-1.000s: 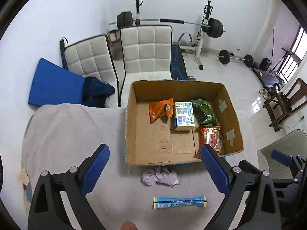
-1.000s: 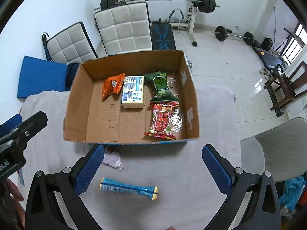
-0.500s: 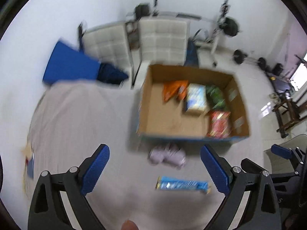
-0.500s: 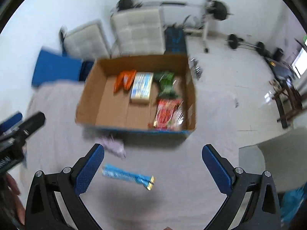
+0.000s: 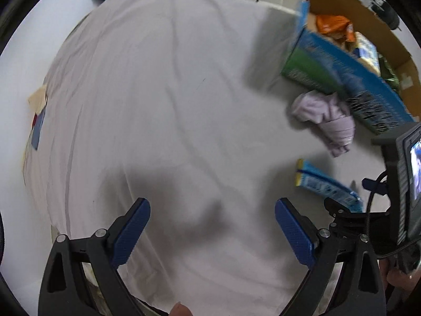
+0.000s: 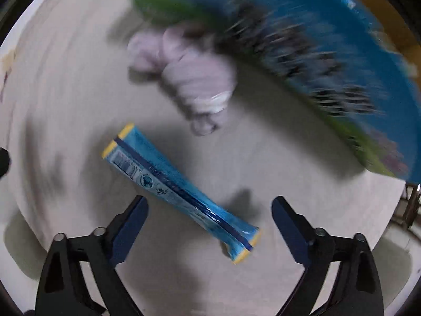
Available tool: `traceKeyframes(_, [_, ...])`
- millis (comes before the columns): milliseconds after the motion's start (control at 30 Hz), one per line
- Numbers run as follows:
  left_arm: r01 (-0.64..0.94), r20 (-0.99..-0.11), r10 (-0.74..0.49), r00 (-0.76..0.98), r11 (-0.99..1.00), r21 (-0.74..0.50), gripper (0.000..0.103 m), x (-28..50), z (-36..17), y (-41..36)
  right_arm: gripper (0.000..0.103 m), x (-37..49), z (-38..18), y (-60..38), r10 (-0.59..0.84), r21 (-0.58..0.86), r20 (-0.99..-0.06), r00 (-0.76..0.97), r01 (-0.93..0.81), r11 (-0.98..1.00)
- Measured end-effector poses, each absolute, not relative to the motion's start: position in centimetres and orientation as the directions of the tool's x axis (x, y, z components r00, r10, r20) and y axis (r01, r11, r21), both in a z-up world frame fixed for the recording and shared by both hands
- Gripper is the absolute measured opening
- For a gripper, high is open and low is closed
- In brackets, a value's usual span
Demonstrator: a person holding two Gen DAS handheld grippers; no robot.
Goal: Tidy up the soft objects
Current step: 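Grasp the lilac cloth with the left tool while the right tool grasps the ice pop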
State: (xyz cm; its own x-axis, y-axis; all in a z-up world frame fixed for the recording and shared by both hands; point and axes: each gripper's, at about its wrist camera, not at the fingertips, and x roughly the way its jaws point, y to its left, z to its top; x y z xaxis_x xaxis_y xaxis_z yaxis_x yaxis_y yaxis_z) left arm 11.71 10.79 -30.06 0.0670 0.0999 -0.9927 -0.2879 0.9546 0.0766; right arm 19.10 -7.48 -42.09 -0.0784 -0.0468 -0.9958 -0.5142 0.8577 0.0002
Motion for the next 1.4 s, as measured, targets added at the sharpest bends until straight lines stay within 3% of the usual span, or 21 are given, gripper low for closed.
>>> traceKeyframes(200, [-0.284, -0.995, 0.084, 0.053, 0.957, 0.065, 0.097, 11.7, -30.7, 10.1, 0.055, 17.6, -43.3, -7.2, -0.087, -0.033, -0.993, -0.078, -0.527, 0.849])
traceKeyframes(267, [-0.273, -0.996, 0.064, 0.059, 0.961, 0.046, 0.097, 12.3, -30.6, 9.2, 0.034, 17.5, -43.3, -8.7, -0.079, -0.020, -0.991, -0.110, -0.460, 0.888])
traceKeyframes(467, [-0.285, -0.994, -0.077, 0.077, 0.954, -0.096, 0.097, 15.2, -30.8, 6.6, 0.018, 17.2, -42.6, -16.7, -0.007, 0.015, -0.988, -0.156, -0.141, 0.990])
traceKeyframes(633, [-0.406, -0.965, -0.245, 0.088, 0.876, -0.260, 0.097, 18.7, -33.3, 6.3, 0.018, 16.7, -41.6, -23.5, 0.052, 0.039, -0.991, -0.120, 0.102, 0.994])
traceKeyframes(800, [-0.492, -0.929, -0.361, 0.086, 0.795, -0.355, 0.097, 21.1, -36.1, 5.7, 0.018, 16.3, -41.5, -27.1, 0.085, 0.064, -0.991, -0.103, 0.191, 0.979])
traceKeyframes(1100, [-0.491, -0.956, -0.285, 0.074, 0.824, -0.283, 0.097, 23.8, -39.1, 4.1, 0.018, 16.1, -41.9, -29.7, 0.109, 0.083, -0.988, -0.110, 0.213, 0.973])
traceKeyframes(1233, [-0.421, -0.948, -0.300, 0.105, 0.850, -0.316, 0.069, 23.3, -39.1, 4.0, 0.018, 16.7, -42.5, -28.7, 0.089, 0.064, -0.987, -0.133, 0.179, 0.982])
traceKeyframes(1267, [-0.391, -0.947, -0.305, 0.106, 0.862, -0.321, 0.056, 23.0, -38.8, 3.8, 0.018, 16.7, -42.5, -28.5, 0.085, 0.061, -0.987, -0.138, 0.170, 0.984])
traceKeyframes(1400, [-0.274, -0.958, -0.280, 0.067, 0.918, -0.288, 0.046, 22.0, -37.8, 3.8, 0.018, 17.0, -42.4, -27.8, 0.074, 0.052, -0.986, -0.150, 0.148, 0.988])
